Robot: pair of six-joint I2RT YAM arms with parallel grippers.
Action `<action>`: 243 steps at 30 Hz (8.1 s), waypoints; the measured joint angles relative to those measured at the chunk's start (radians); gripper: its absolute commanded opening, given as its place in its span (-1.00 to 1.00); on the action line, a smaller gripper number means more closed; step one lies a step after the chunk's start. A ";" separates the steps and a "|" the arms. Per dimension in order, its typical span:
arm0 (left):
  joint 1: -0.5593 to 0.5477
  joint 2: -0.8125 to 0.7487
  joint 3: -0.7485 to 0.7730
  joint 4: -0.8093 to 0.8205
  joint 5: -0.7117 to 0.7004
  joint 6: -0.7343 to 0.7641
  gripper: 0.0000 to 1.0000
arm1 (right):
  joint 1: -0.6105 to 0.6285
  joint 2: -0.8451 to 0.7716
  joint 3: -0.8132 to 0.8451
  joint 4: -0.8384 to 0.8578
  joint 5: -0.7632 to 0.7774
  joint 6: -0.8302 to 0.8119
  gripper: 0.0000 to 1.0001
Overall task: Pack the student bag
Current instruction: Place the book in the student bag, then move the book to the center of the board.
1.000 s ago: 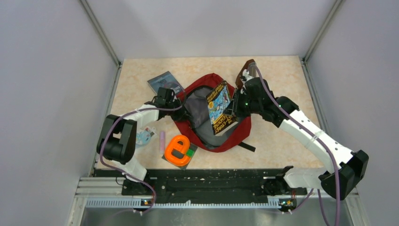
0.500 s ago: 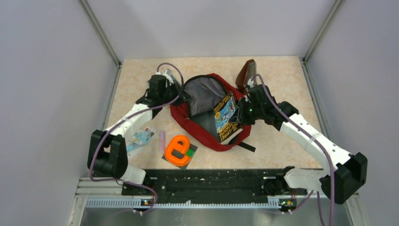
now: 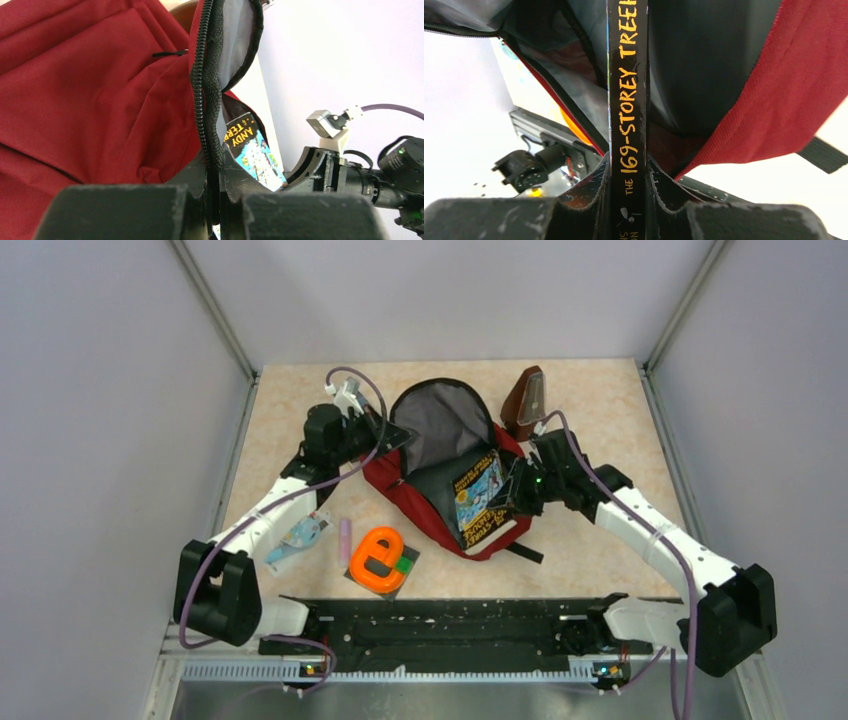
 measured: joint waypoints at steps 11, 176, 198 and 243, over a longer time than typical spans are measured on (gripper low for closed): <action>-0.001 -0.046 -0.037 0.064 0.030 -0.002 -1.00 | -0.007 0.045 -0.075 0.240 -0.124 0.133 -1.00; 0.315 0.061 0.094 -0.484 -0.204 0.071 0.45 | 0.070 0.409 0.247 0.525 0.204 -0.615 0.68; 0.413 0.581 0.393 -0.462 -0.190 0.031 0.34 | 0.070 0.409 0.290 0.491 0.272 -0.677 0.68; 0.369 0.695 0.450 -0.350 -0.117 -0.019 -0.01 | 0.070 0.423 0.290 0.475 0.320 -0.681 0.66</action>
